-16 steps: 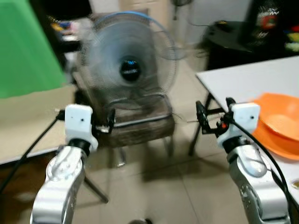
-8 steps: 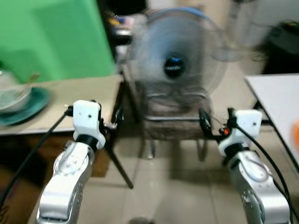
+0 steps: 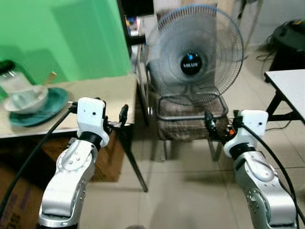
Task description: Setting the table
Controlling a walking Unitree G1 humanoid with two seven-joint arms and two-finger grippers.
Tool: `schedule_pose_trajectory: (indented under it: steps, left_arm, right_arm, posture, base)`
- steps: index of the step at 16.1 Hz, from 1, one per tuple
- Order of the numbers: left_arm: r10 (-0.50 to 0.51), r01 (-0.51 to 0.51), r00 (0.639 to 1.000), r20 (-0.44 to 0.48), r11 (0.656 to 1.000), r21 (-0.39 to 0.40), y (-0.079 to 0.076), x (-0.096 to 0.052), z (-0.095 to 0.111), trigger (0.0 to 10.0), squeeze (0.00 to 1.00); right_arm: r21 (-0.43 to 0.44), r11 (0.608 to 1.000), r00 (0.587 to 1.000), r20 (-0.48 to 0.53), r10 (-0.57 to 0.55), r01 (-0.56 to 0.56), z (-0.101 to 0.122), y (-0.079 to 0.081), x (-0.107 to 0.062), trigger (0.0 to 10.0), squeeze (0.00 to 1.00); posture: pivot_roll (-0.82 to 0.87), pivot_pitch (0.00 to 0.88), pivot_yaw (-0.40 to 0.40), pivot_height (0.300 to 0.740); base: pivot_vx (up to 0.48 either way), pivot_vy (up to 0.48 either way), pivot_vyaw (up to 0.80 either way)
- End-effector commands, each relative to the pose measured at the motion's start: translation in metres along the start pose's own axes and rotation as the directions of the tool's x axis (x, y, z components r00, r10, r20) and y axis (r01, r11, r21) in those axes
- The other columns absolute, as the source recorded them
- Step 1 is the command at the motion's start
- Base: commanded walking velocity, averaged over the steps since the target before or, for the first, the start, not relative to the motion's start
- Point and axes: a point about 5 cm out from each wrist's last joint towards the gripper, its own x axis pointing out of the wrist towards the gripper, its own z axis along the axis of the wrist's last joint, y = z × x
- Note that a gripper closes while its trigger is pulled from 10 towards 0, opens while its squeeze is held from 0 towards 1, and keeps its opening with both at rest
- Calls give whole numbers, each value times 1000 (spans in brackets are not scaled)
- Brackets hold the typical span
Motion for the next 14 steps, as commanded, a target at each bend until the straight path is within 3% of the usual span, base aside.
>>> schedule_pose_trajectory:
  steps: [1,3,6,12,14]
  left_arm:
    - [48,-47,999,-26,999,4,12,-3,-5,10000,0]
    - [89,-89,996,-20,996,-7,19,-3,0,10000,0]
    - [84,-84,996,-25,996,-3,15,-8,-4,10000,0]
    - [40,-40,999,-1,999,0,9,-13,-1,10000,0]
    - [32,-32,999,-9,999,1,9,-15,-4,10000,0]
  right_arm:
    - [9,998,998,-12,64,-64,-3,9,0,10000,1000]
    - [22,992,992,-6,127,-127,2,17,2,10000,1000]
    - [31,977,977,-15,214,-213,-1,26,3,10000,1000]
    - [51,961,962,-6,272,-271,-1,29,6,10000,1000]
    - [62,957,958,-2,285,-285,-1,31,5,10000,1000]
  posture:
    - [93,0,120,740]
    - [101,0,113,740]
    - [105,0,111,740]
    - [131,0,90,740]
    - [126,0,96,740]
  base:
    - [0,240,0]
    - [0,0,800]
    - [0,0,800]
    - [0,0,789]
    - [276,0,753]
